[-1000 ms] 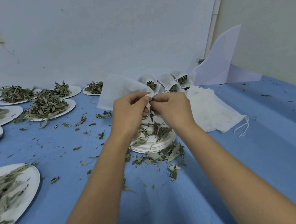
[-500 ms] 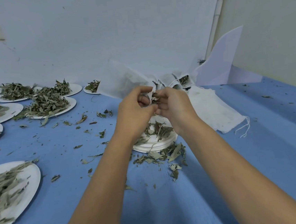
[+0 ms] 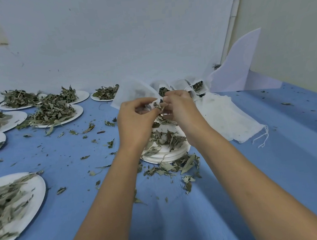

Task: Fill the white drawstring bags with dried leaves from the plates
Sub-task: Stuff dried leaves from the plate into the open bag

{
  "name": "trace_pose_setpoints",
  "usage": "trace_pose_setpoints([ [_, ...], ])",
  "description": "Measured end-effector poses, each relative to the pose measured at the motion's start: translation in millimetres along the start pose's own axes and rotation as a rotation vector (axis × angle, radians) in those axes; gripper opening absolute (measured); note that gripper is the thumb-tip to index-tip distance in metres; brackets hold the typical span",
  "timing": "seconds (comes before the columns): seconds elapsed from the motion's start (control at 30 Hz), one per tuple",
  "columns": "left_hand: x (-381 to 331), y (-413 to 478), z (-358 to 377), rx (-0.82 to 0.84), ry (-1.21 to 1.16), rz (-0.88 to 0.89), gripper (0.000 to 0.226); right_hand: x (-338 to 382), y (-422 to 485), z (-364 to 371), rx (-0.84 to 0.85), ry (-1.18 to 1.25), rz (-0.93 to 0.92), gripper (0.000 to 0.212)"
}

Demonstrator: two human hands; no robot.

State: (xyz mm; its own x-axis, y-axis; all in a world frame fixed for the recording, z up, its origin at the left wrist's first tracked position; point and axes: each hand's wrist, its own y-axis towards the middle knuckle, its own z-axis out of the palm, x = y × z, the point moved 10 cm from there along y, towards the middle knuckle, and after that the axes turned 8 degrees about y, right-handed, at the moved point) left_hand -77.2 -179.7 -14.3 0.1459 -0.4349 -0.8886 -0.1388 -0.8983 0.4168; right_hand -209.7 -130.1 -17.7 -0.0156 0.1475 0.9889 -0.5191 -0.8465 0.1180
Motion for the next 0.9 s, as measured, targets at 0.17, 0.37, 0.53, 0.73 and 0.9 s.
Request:
trace_pose_setpoints([
  [0.17, 20, 4, -7, -0.018, -0.274, -0.211, 0.021, 10, -1, -8, 0.030, 0.226, -0.015, 0.021],
  [0.37, 31, 2, 4, 0.089, -0.469, -0.343, 0.020, 21, -4, -14, -0.019, -0.311, -0.224, 0.011],
  [0.53, 27, 2, 10, 0.180, -0.413, -0.314, 0.024, 24, -8, -14, -0.053, -0.346, -0.295, 0.011],
  [0.73, 25, 3, 2, 0.097, -0.331, -0.283, 0.023, 25, -7, -11, -0.052, -0.405, -0.314, 0.006],
  [0.9, 28, 3, 3, 0.104, -0.398, -0.311, 0.024, 18, -6, -15, -0.076, -0.270, -0.259, 0.004],
])
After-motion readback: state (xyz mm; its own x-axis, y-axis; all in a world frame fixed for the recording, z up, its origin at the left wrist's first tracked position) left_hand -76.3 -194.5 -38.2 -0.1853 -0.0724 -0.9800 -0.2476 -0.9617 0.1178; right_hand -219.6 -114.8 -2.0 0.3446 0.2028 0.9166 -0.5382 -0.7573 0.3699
